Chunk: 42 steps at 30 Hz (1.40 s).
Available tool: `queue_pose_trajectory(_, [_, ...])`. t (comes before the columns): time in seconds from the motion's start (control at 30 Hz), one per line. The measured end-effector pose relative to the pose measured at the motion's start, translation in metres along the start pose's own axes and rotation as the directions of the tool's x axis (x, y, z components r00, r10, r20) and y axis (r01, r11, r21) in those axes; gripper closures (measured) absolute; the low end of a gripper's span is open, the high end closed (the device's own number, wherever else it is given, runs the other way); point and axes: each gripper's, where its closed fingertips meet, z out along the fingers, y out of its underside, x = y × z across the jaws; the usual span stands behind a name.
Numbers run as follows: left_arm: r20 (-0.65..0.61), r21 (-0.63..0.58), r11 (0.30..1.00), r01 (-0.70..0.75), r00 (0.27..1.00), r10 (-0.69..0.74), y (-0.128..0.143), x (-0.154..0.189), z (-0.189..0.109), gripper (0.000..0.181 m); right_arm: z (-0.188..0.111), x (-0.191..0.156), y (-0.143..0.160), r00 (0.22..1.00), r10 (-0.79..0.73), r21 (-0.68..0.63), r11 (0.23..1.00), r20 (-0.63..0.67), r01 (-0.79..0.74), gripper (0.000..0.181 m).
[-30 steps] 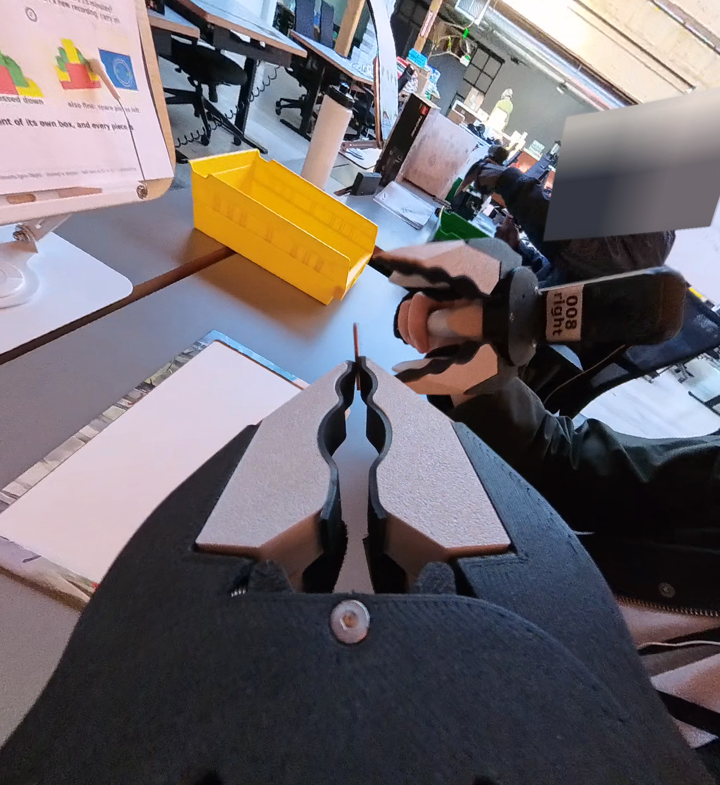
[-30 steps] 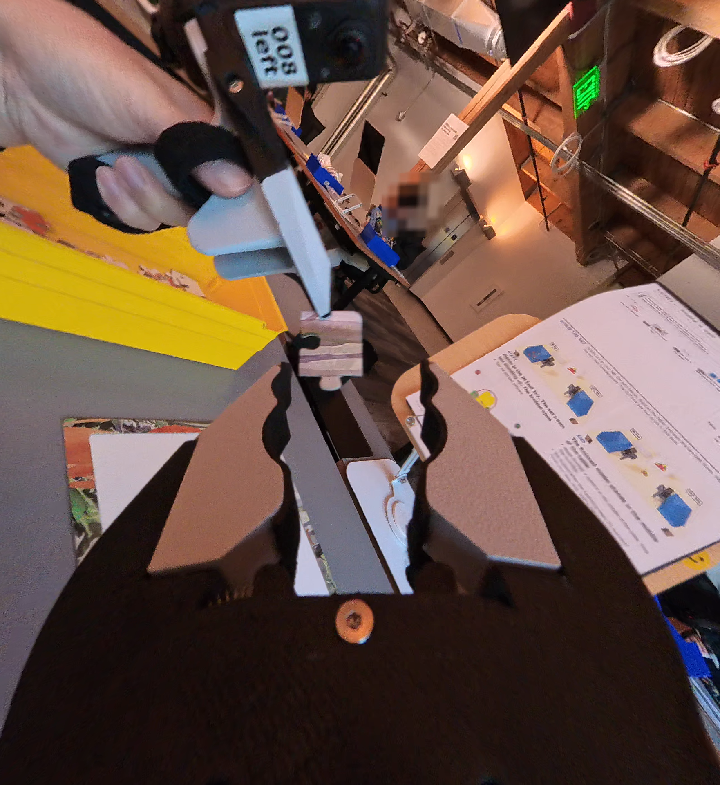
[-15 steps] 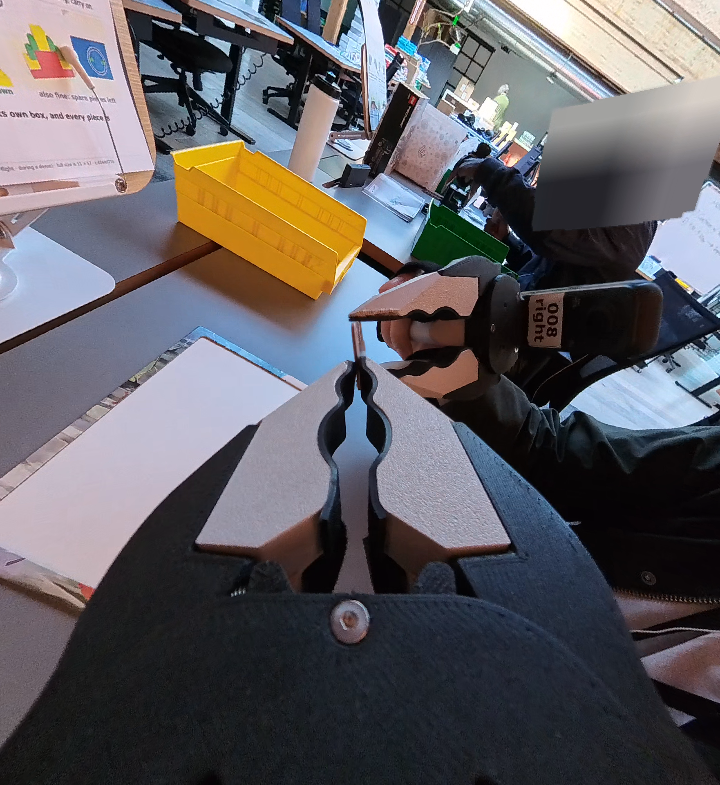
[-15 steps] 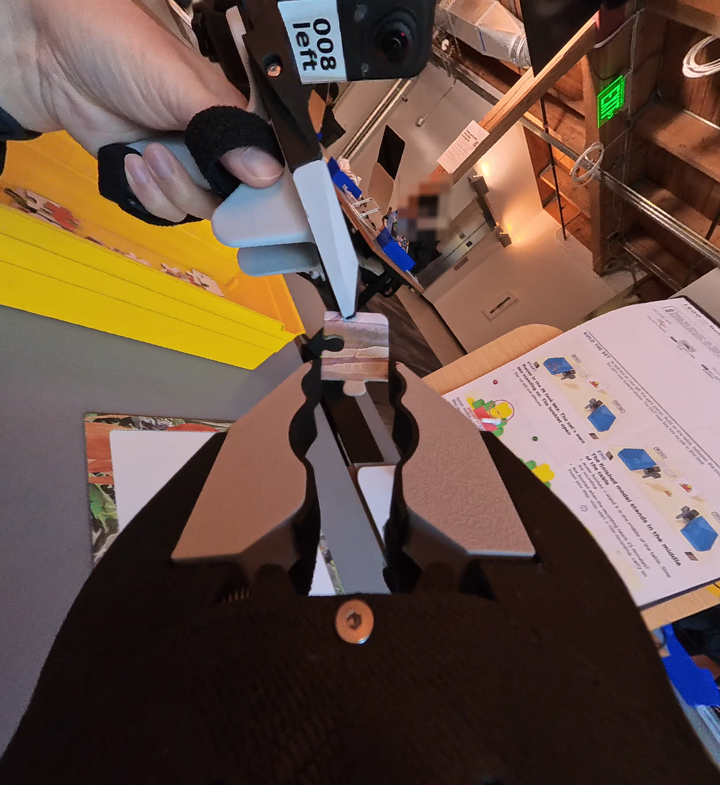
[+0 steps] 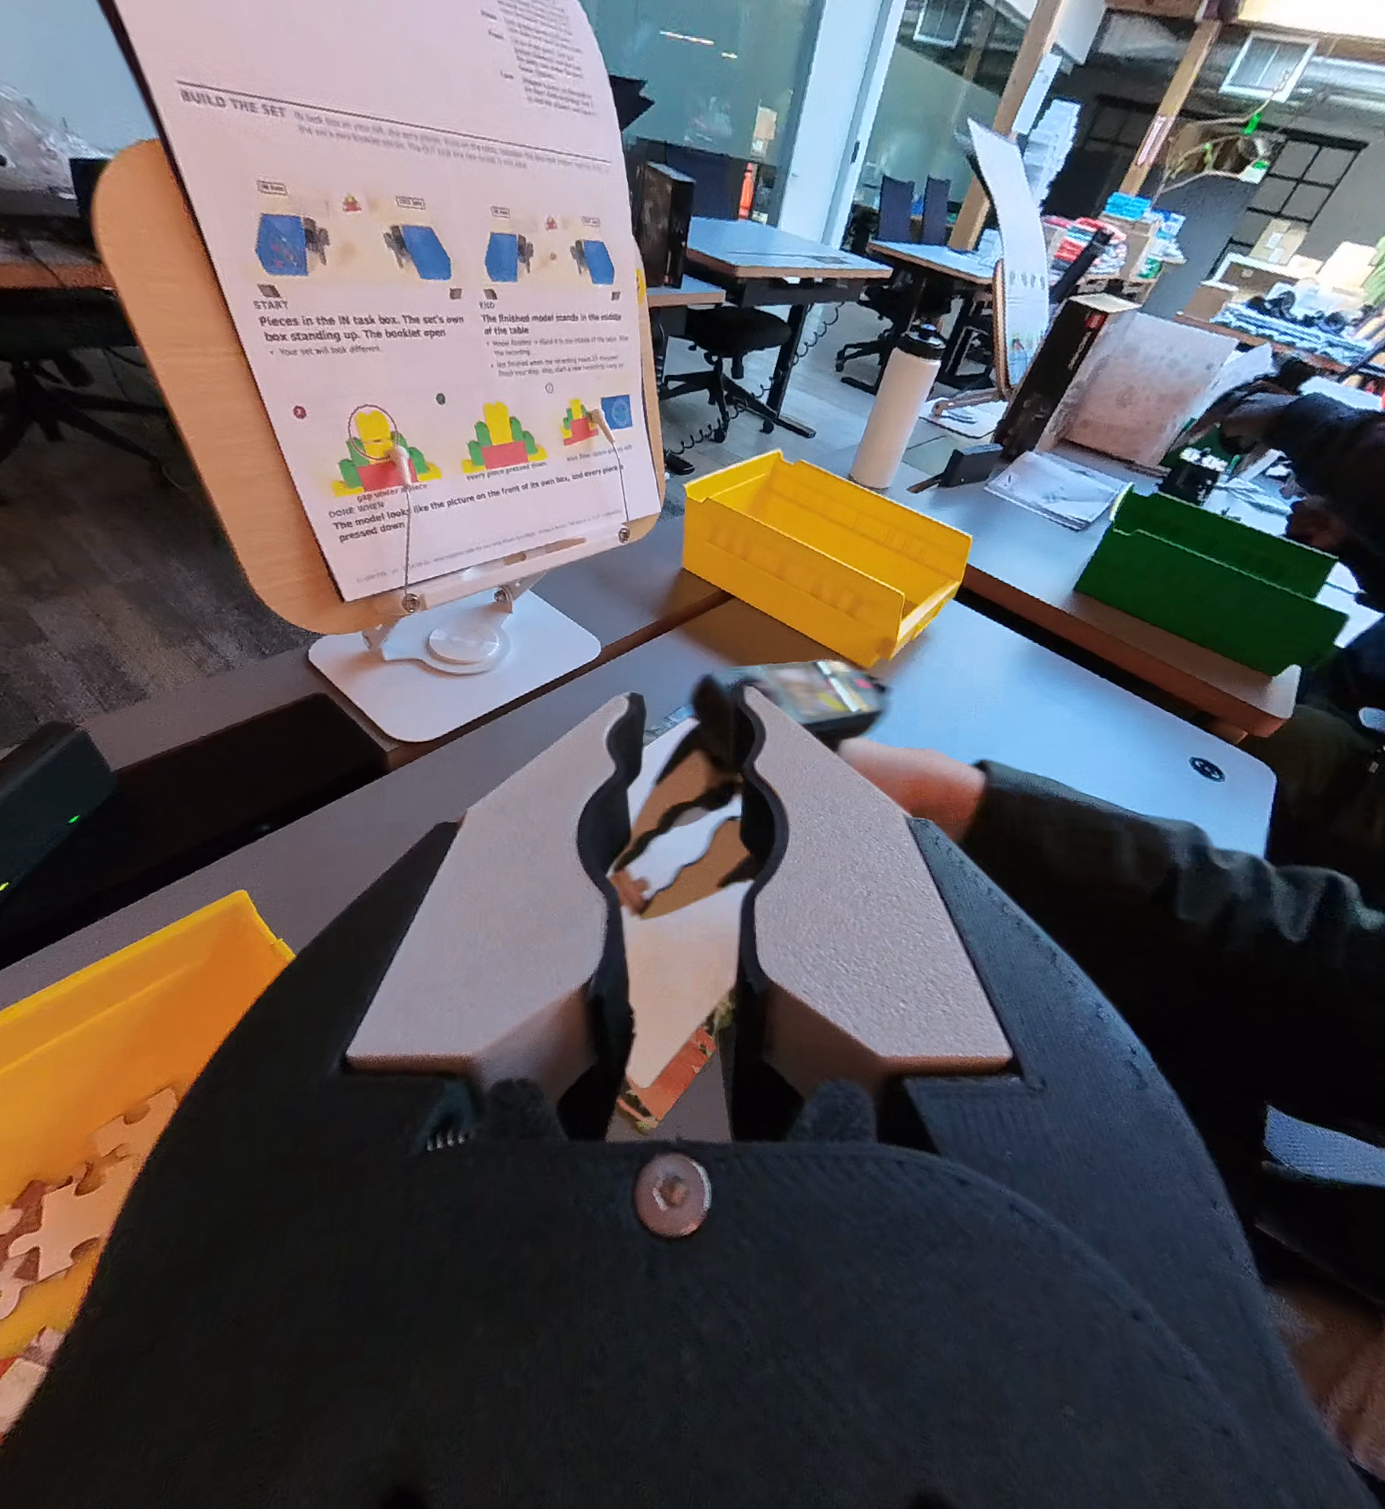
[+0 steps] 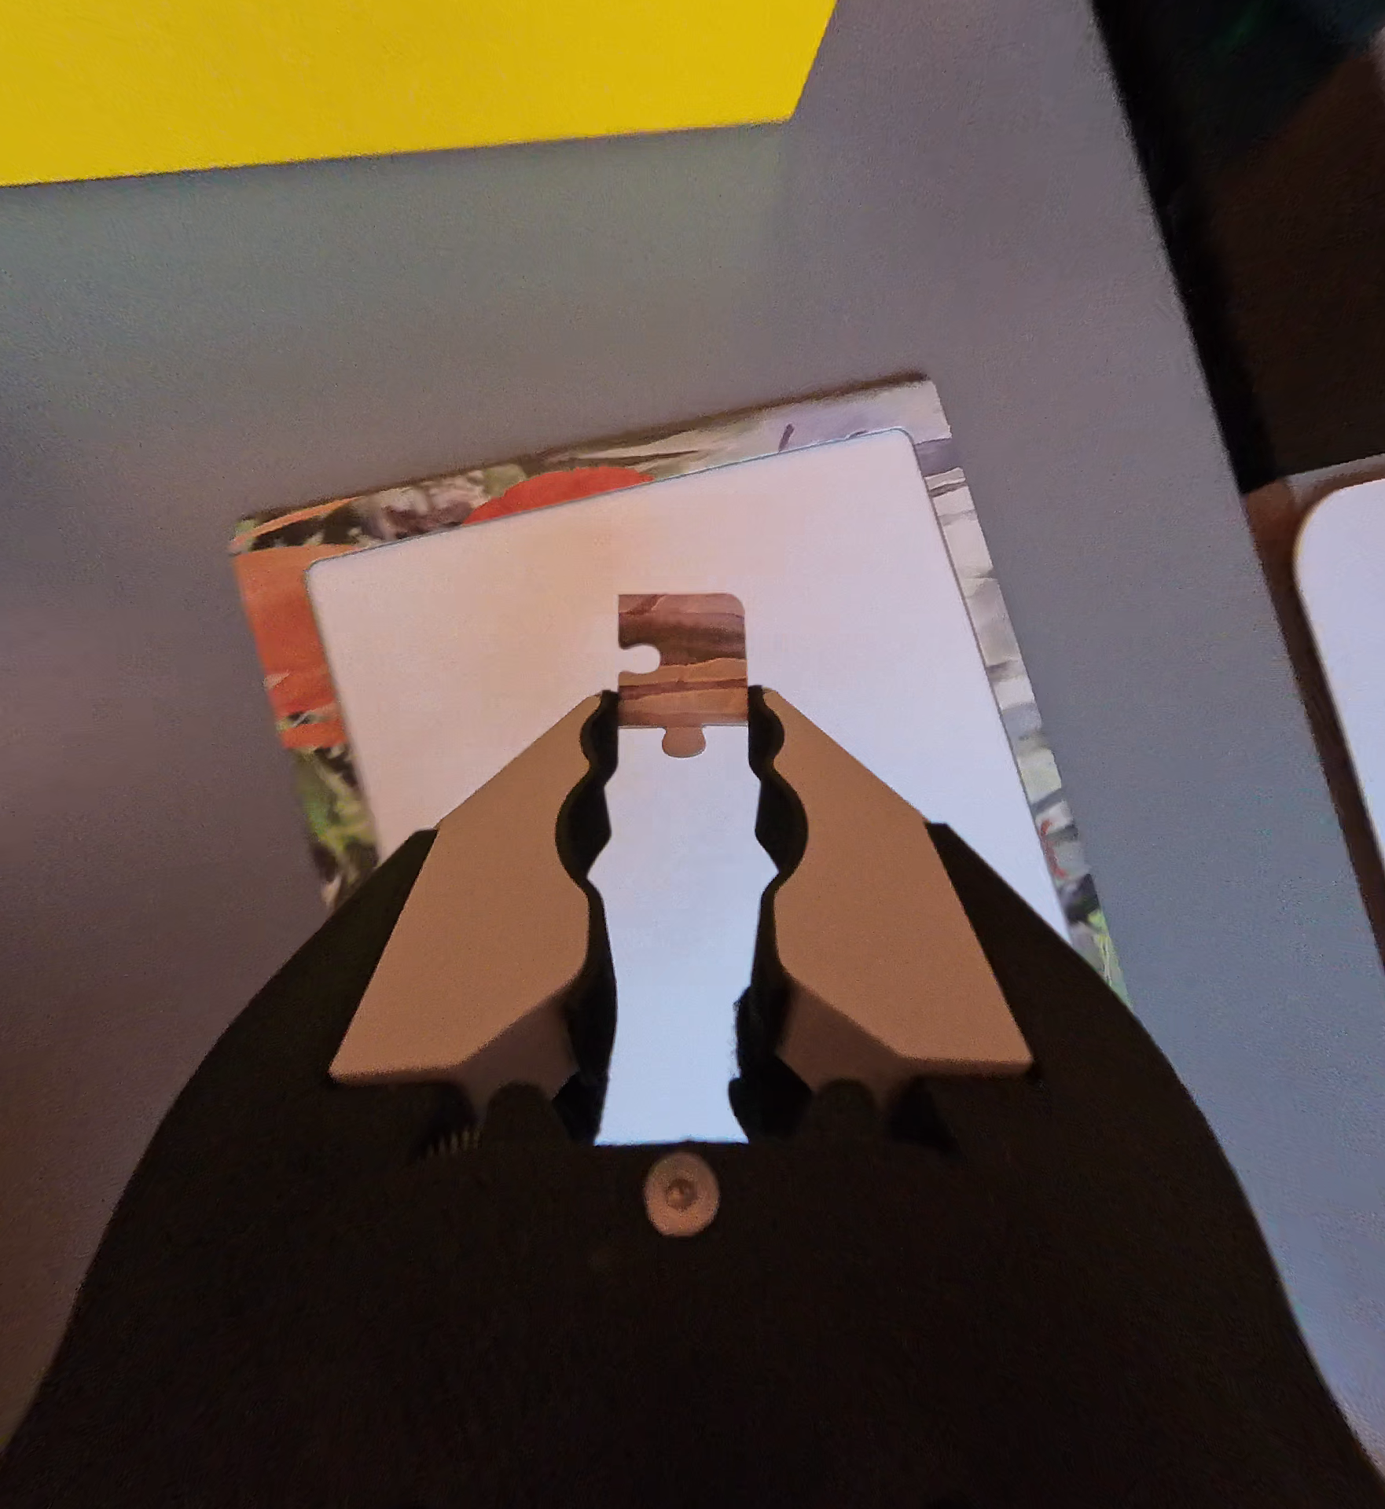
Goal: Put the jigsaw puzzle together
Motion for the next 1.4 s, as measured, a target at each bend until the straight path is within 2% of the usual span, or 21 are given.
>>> queue_pose_trajectory(0.17, [-0.043,-0.041,0.999,0.01,0.999,-0.012,0.007,0.001,0.0,0.163,0.029,0.021,-0.019,0.999,0.011,-0.03,0.999,0.052,-0.01,0.149])
queue_pose_trajectory(0.37, [-0.065,-0.038,0.999,0.029,0.997,-0.031,0.007,-0.002,0.0,0.163,0.049,0.038,-0.017,0.998,-0.011,-0.093,0.996,0.061,0.016,0.149])
queue_pose_trajectory(0.47, [-0.077,-0.033,0.999,0.03,0.996,-0.033,0.006,-0.003,-0.001,0.163,0.051,0.045,-0.019,0.999,-0.007,-0.069,0.998,0.049,0.01,0.148])
queue_pose_trajectory(0.53, [-0.083,-0.033,0.999,0.036,0.996,-0.039,0.007,-0.003,-0.001,0.163,0.048,0.053,-0.022,1.0,-0.02,-0.045,0.999,0.009,0.021,0.139])
queue_pose_trajectory(0.67, [-0.092,-0.023,0.999,0.043,0.995,-0.044,0.005,-0.004,-0.004,0.163,0.036,0.051,-0.029,0.999,-0.039,0.028,0.999,0.001,0.039,0.148])
queue_pose_trajectory(0.77, [-0.093,-0.016,0.999,0.044,0.995,-0.045,0.004,-0.004,-0.006,0.163,0.034,0.047,-0.022,0.999,-0.034,-0.008,0.999,-0.014,0.034,0.154])
queue_pose_trajectory(0.9, [-0.096,-0.008,0.999,0.046,0.994,-0.047,0.002,-0.004,-0.008,0.163,0.035,0.044,-0.017,0.997,0.078,-0.012,0.997,-0.01,-0.078,0.166])
queue_pose_trajectory(1.2, [-0.103,-0.02,0.999,0.03,0.994,-0.032,0.003,0.002,-0.006,0.163,0.048,0.043,-0.009,0.989,0.147,-0.035,0.988,-0.024,-0.148,0.155])
queue_pose_trajectory(1.4, [-0.107,-0.019,0.999,0.037,0.994,-0.039,0.003,0.002,-0.005,0.163,0.052,0.044,-0.011,0.987,0.157,-0.025,0.987,-0.028,-0.158,0.156])
